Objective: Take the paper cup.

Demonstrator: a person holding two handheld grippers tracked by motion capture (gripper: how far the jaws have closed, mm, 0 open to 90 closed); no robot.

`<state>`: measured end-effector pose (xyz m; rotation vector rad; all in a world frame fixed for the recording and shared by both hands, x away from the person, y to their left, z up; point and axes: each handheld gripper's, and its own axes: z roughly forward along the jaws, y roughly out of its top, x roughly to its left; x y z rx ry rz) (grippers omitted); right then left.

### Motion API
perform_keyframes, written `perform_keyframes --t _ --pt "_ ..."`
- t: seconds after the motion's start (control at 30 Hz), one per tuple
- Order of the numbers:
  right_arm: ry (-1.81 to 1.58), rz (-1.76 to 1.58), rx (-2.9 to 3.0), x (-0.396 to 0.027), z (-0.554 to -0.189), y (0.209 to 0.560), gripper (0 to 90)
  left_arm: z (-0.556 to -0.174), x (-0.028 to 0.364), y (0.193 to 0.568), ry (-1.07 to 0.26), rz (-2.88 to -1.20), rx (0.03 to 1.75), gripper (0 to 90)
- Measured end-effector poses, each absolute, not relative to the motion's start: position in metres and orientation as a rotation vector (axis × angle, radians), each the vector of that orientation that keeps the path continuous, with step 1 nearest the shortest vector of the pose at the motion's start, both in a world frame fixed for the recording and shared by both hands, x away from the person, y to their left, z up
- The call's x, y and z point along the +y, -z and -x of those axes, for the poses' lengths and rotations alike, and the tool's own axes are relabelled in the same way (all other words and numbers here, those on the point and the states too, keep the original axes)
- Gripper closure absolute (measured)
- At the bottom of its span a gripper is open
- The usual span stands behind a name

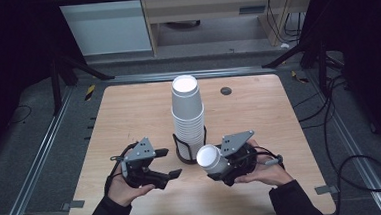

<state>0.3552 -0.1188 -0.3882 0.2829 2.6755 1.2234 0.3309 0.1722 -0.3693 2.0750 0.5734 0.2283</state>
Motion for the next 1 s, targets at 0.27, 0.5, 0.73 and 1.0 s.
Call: perform_keyframes --t 0.27,0.5,0.73,1.0 --pt "-1.205 -0.257 2.698 -0.111 -0.355 0.391 17.9 -0.331 0.158 0.367 -0.2 -2.082 0.539 20.5" --pt "-1.188 -0.231 2.718 -0.103 -0.354 0.394 17.9 -0.331 0.147 0.365 -0.177 -2.096 0.514 19.3" --pt "-1.186 -0.22 2.727 -0.098 -0.354 0.395 17.9 -0.333 0.138 0.364 -0.157 -2.1 0.494 18.7" --pt "-1.195 -0.199 2.728 -0.094 -0.354 0.395 17.9 -0.334 0.129 0.367 -0.133 -2.12 0.473 18.0"
